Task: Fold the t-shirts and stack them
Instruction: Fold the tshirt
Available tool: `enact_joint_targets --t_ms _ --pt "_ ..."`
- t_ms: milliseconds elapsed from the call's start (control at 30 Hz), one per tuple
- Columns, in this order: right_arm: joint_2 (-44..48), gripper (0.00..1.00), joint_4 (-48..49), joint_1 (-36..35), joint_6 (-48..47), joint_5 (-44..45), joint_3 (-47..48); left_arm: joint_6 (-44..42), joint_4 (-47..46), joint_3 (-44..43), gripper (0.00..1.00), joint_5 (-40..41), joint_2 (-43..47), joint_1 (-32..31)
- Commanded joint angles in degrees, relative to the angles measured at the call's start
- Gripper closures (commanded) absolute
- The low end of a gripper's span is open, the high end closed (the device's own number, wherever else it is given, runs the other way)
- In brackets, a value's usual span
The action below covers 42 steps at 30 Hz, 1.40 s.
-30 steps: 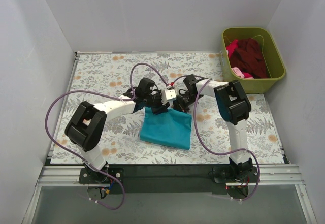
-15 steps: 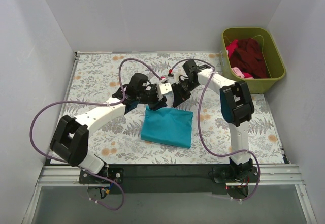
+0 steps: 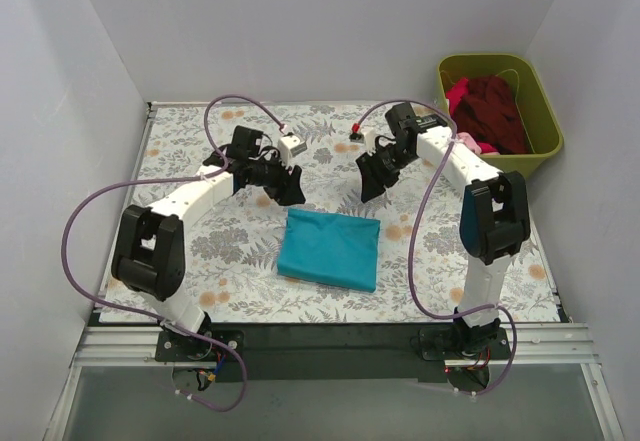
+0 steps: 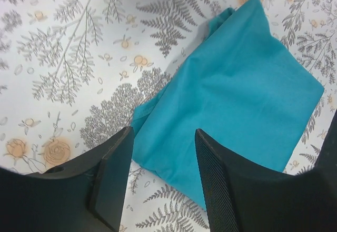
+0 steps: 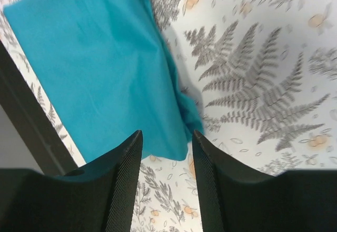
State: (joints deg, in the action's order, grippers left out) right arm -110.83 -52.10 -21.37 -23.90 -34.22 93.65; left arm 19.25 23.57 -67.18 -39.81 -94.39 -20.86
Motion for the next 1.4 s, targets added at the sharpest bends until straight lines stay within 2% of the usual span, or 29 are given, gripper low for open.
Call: enact_joint_targets --t_ms 0,233,433,500,533,600,633,667,733,767,867,1300,1333,1367 --pt "1.1 0.5 -3.8 -0.5 -4.4 -0.1 -4.2 1.2 4.9 -2.4 0.51 -3.4 -1.8 0.7" --pt "-0.9 0.45 -4.0 -0.4 -6.2 2.2 -6.8 0.3 6.8 -3.5 0.5 -1.5 -6.7 2.6" --pt "-3.4 0.53 -3.6 -0.4 -7.7 5.3 -7.3 -0.6 7.2 -4.5 0.52 -0.3 -10.2 3.0" --pt "-4.4 0.6 -3.4 -0.3 -7.7 5.8 -6.5 -0.4 6.9 -4.8 0.55 -0.1 -11.4 3.1" --pt "-4.9 0.63 -3.2 -0.3 -7.7 6.4 -6.1 -0.2 6.8 -5.0 0.59 -0.1 -11.9 3.2" --pt "-6.3 0.76 -2.7 0.0 -7.9 6.9 -5.1 0.3 6.1 -5.8 0.66 -0.2 -13.1 3.3" --pt "-6.8 0.81 -2.7 0.0 -8.0 7.1 -4.7 0.6 5.8 -6.0 0.7 -0.2 -13.4 3.5" --pt "-7.7 0.9 -2.5 0.3 -8.0 7.7 -4.3 0.9 5.5 -6.2 0.77 -0.2 -13.9 3.5" --pt "-9.0 0.97 -2.0 0.4 -8.1 8.3 -2.9 1.0 5.5 -7.2 0.85 -0.3 -15.5 3.9" --pt "-9.3 0.99 -1.9 0.7 -8.1 8.5 -2.3 1.0 5.6 -7.6 0.93 -0.4 -16.0 4.1" --pt "-10.4 0.99 -1.3 1.2 -8.0 9.3 -0.6 1.2 5.7 -9.4 1.0 -0.8 -18.0 5.0" --pt "-13.9 0.99 3.6 1.7 -6.7 13.4 8.2 7.0 1.7 -16.0 1.0 1.8 -24.9 7.2" --pt "-13.8 0.9 3.8 1.8 -6.6 13.7 9.1 7.6 1.7 -16.5 0.97 2.8 -24.9 7.4" --pt "-13.8 0.84 3.7 2.1 -6.1 13.8 10.1 8.6 1.7 -17.6 0.89 3.1 -24.6 7.6"
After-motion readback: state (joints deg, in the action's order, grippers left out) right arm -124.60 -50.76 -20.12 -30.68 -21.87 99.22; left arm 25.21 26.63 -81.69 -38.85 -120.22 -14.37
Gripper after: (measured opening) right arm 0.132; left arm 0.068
